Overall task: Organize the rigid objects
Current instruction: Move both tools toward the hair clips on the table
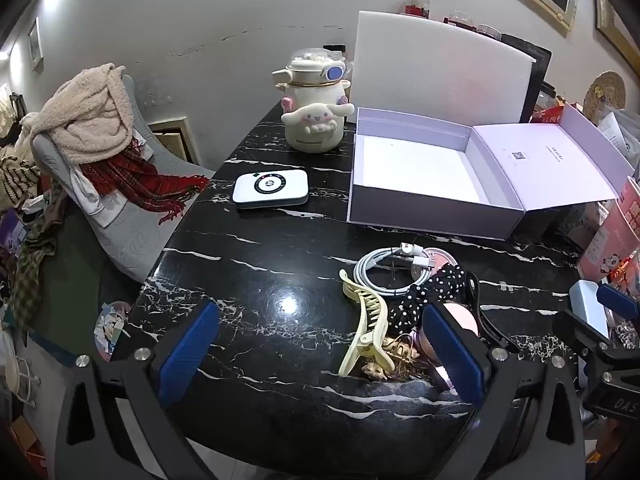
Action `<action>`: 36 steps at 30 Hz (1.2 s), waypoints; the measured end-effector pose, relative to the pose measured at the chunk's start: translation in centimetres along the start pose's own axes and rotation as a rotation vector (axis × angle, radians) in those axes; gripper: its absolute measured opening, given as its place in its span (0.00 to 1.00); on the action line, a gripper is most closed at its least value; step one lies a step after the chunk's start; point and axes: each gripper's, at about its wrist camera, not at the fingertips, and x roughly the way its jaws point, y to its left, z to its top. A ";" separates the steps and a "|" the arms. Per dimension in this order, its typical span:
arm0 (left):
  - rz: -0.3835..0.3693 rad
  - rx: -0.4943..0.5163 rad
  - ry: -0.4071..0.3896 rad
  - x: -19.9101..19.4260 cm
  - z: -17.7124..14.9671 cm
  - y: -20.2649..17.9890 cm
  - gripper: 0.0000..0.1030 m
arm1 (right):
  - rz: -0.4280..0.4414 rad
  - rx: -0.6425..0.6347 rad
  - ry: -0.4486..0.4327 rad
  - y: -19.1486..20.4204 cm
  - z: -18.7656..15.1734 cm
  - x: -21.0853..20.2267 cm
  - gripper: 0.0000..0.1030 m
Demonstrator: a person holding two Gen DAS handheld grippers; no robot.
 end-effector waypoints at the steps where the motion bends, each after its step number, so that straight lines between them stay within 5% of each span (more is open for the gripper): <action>1: -0.002 0.000 0.002 0.0 0.0 0.0 1.00 | 0.000 0.000 -0.001 0.0 0.0 0.0 1.00; 36: -0.035 0.014 0.014 0.0 0.0 -0.2 1.00 | -0.015 0.015 -0.015 -0.2 0.0 -0.8 1.00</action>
